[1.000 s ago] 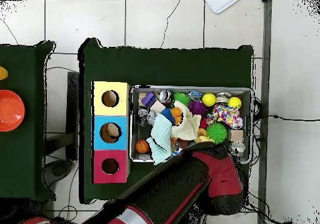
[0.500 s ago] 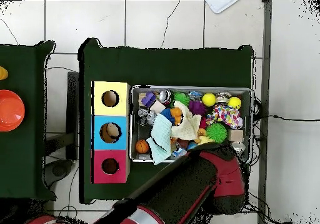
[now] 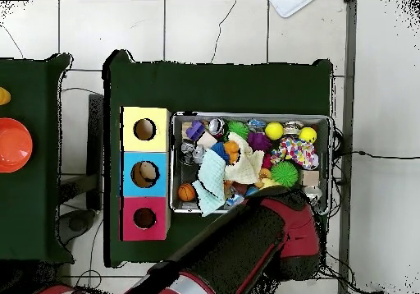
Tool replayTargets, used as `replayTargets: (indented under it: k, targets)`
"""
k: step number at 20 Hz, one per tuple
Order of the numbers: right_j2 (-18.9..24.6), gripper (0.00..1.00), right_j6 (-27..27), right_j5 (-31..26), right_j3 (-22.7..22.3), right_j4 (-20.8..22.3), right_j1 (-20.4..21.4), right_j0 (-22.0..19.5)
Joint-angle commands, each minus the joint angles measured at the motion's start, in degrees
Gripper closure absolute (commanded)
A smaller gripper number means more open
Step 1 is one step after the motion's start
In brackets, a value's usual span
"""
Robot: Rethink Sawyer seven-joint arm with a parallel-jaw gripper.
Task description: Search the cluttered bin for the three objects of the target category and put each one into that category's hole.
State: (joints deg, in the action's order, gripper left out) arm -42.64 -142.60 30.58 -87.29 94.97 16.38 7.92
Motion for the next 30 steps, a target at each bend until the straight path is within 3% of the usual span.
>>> replayTargets:
  k: [1, 6, 21, 24, 27, 30]
  targets:
    - [11.22, 0.00, 5.58, -2.27, -3.06, -5.44, 0.00, -1.06]
    - [13.46, 0.00, 13.97, -3.79, -3.70, -7.32, 0.37, -3.29]
    - [17.62, 0.00, 28.43, -5.21, -3.00, -12.29, -1.61, -8.61]
    - [17.30, 0.00, 27.18, -4.68, -3.32, -12.84, -1.49, -8.25]
    - [15.82, 0.00, 19.11, -3.34, -3.68, -10.32, -1.04, -6.32]
    - [15.41, 0.00, 17.93, -3.27, -3.53, -9.28, -1.41, -6.03]
